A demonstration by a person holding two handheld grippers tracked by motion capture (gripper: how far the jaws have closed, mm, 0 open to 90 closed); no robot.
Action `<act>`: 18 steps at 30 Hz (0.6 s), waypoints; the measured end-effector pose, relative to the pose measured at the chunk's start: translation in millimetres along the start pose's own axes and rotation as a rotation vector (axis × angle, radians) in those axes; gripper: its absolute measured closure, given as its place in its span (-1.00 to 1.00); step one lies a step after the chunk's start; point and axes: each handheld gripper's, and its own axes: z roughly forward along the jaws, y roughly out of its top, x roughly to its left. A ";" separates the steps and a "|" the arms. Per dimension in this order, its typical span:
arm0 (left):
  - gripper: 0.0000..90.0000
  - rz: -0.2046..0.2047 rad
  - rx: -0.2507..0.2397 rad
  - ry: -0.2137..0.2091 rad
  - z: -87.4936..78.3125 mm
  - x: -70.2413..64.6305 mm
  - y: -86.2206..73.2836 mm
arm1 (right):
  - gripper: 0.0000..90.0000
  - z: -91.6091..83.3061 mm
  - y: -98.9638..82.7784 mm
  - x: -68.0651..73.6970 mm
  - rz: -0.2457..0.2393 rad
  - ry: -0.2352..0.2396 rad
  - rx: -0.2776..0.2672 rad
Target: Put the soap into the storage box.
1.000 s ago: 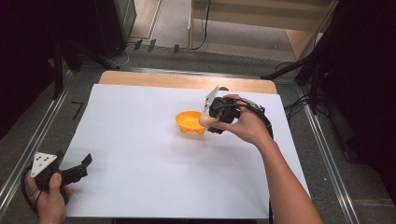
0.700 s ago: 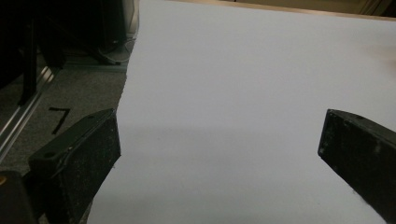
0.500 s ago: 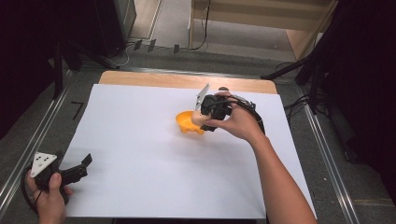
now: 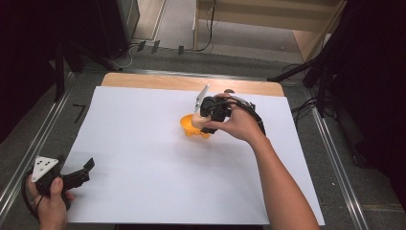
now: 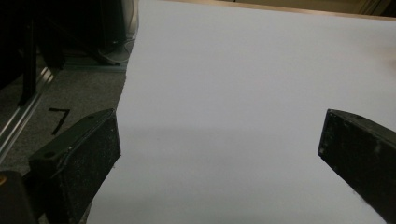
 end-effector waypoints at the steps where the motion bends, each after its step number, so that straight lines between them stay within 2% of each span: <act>1: -1.00 0.000 0.000 0.000 0.0 0.1 0.0 | -0.28 0.7 1.1 -0.4 0.002 -0.005 0.000; 14: -1.00 -0.001 -0.002 -0.003 -0.1 0.1 -0.1 | -0.28 13.0 13.0 -8.6 -0.003 0.028 0.012; 15: -1.00 -0.001 -0.002 -0.002 -0.2 0.2 -0.1 | -0.28 14.3 14.0 -9.2 0.014 0.033 0.018; 18: -1.00 0.000 -0.001 -0.002 -0.2 0.2 -0.1 | -0.28 16.9 14.3 -11.2 0.017 0.032 0.027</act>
